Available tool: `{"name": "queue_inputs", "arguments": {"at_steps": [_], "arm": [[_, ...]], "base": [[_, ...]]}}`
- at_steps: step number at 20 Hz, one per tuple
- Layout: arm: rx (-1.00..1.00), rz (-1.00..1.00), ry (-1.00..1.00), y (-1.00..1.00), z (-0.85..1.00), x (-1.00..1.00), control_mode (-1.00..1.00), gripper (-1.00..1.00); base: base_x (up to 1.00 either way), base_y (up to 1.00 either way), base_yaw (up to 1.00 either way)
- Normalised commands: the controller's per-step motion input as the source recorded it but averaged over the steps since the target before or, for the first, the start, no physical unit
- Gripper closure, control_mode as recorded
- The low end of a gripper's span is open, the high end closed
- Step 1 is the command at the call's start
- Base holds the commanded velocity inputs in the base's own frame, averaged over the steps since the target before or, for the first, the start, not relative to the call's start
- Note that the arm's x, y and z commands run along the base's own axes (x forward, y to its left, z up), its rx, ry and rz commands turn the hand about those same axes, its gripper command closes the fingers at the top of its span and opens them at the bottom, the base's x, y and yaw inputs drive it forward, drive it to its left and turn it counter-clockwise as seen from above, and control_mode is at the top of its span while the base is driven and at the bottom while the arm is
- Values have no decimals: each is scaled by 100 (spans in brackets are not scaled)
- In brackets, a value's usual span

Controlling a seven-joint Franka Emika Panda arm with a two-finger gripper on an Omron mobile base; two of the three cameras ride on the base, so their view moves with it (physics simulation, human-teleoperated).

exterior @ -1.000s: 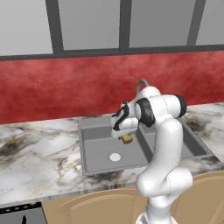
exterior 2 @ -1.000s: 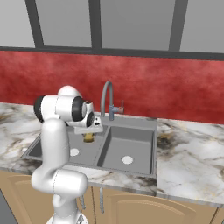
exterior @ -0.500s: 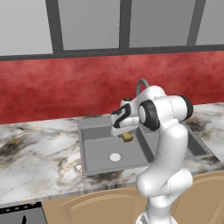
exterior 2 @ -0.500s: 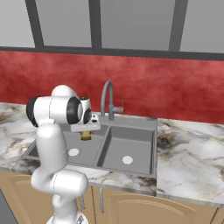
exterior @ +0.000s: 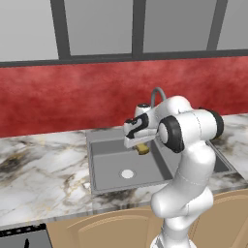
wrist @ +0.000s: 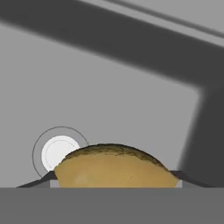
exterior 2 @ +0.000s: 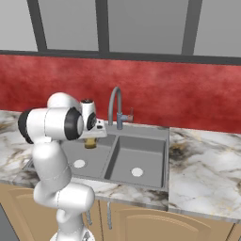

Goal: Pick up the bar soap and sponge from the sink, and place them back in the cabinet, and close the cabinet door.

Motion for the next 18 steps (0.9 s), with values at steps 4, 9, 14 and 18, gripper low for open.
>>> {"name": "queue_inputs", "arguments": {"at_steps": [4, 9, 14, 18], "arm": [[0, -1, 0, 0, 45, -22, -100, 100], [0, -3, 0, 0, 43, -22, -100, 100], [0, -2, 0, 0, 37, -43, -100, 100], [0, -1, 0, 0, 37, -51, -100, 100]], "base": [[0, 0, 0], [0, 0, 0], [0, 0, 0], [0, 0, 0]]}}
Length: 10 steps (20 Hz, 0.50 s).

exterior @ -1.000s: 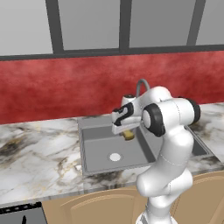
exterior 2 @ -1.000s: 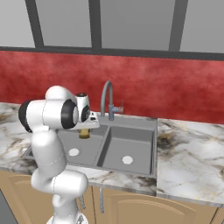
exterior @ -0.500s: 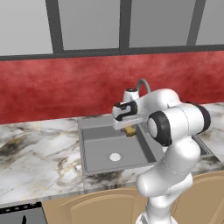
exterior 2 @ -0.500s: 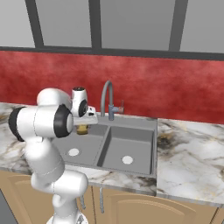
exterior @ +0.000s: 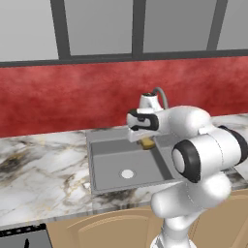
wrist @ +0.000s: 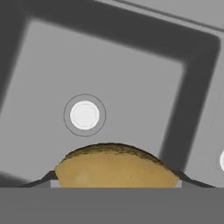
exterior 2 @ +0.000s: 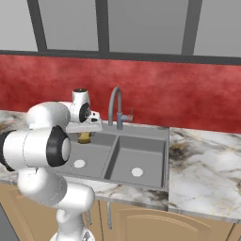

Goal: Pick up the bar soap and sponge from the sink, and place them back in the cabinet, and close the cabinet door.

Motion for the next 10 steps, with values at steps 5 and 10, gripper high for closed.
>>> {"name": "queue_inputs", "arguments": {"at_steps": [5, 10], "arm": [[0, -2, 0, 0, 44, -55, -100, 100], [0, -3, 0, 0, 48, -57, -100, 100]], "base": [[0, 0, 0], [0, 0, 0]]}}
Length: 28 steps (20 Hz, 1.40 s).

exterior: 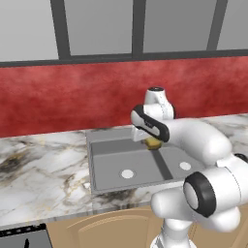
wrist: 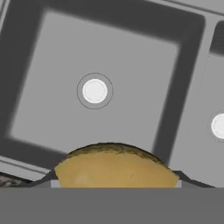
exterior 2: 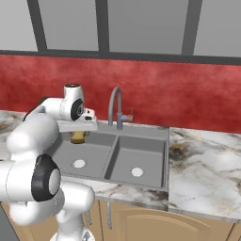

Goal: Pick up the bar soap and sponge from the sink, and place them back in the cabinet, and close the cabinet door.

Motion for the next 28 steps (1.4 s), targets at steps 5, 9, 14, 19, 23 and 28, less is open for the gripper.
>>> {"name": "queue_inputs", "arguments": {"at_steps": [5, 9, 14, 19, 23, 28], "arm": [[0, -4, 0, -5, 45, -63, -100, 100], [0, -2, 0, -11, 42, -64, -100, 100], [0, -1, 0, -14, 35, -58, -100, 100], [0, 0, 0, -8, 31, -26, -100, 100], [0, -2, 0, -13, 26, -7, -100, 100], [0, -6, 0, -16, 30, -11, -100, 100]], "base": [[0, 0, 0], [0, 0, 0], [0, 0, 0], [0, 0, 0], [0, 0, 0], [0, 0, 0]]}}
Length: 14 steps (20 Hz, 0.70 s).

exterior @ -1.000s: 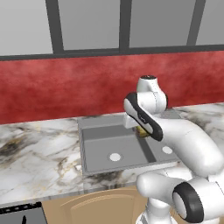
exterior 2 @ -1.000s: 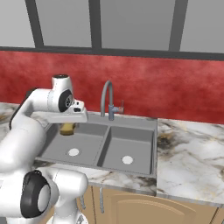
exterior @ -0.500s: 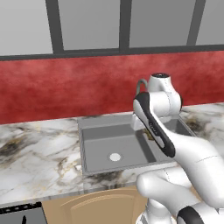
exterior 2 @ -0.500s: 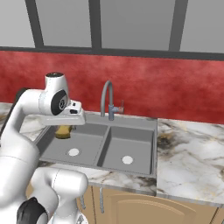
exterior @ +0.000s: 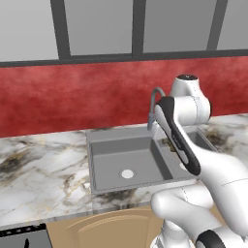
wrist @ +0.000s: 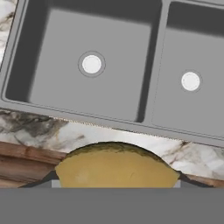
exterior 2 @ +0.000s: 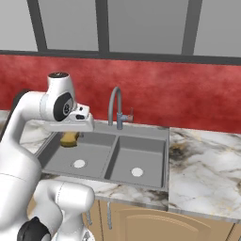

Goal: Pick up the bar soap and sponge from the sink, and place them back in the cabinet, and close the cabinet door.

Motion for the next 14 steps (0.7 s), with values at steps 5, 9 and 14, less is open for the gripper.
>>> {"name": "queue_inputs", "arguments": {"at_steps": [5, 9, 14], "arm": [[0, -5, 0, -6, 17, -16, -100, 100], [0, 0, 0, 0, 3, -44, -100, 100], [0, 0, -2, 0, 8, -43, -100, 100]], "base": [[0, 0, 0], [0, 0, 0], [0, 0, 0]]}}
